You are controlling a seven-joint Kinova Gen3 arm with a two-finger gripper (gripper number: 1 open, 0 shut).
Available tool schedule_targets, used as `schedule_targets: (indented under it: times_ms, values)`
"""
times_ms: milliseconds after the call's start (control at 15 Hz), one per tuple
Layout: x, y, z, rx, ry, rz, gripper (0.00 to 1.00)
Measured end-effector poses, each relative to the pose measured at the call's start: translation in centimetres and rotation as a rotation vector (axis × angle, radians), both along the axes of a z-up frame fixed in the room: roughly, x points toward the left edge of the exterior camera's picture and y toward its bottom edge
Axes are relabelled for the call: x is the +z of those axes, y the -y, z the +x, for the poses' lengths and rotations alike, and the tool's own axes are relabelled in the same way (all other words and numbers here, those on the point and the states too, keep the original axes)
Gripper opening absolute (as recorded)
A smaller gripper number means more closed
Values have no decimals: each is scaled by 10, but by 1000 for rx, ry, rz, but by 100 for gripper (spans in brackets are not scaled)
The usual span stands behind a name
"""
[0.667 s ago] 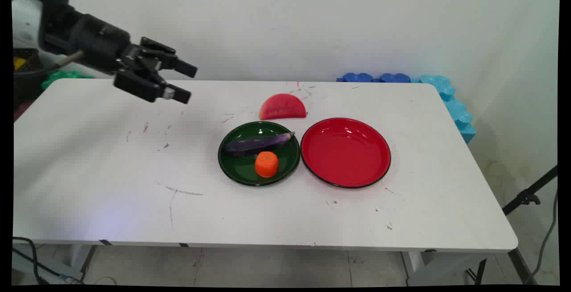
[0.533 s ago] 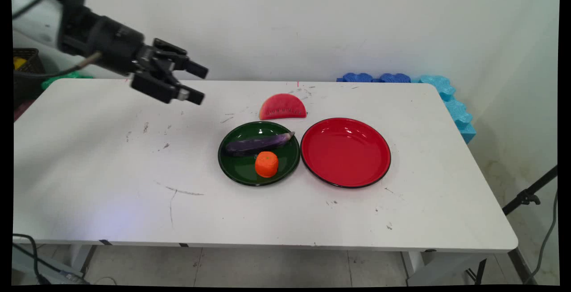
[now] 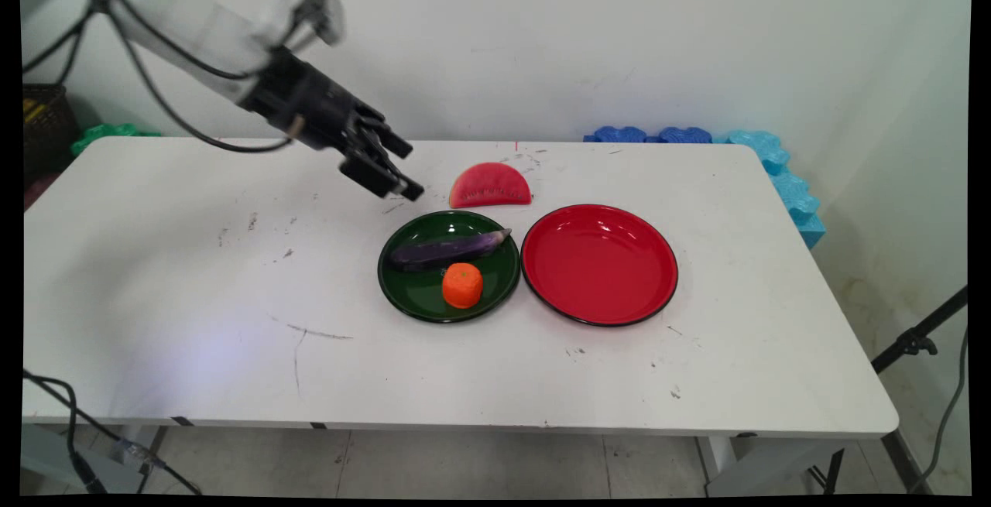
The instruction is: Pick up the eggplant from the green plate
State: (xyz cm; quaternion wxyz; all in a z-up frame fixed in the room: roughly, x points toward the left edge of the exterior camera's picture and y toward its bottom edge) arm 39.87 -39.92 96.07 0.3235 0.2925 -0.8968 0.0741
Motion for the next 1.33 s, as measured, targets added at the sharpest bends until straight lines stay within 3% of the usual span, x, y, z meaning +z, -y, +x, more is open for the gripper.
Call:
schedule_targets:
  times_ms: [333, 533, 867, 1333]
  values:
    - [-48, 28, -19, 5, 192, 93, 100]
    - [-75, 40, -28, -19, 263, 117, 100]
    - [-111, 57, -38, -36, 322, 137, 100]
    - [-137, 68, -53, -68, 329, 133, 100]
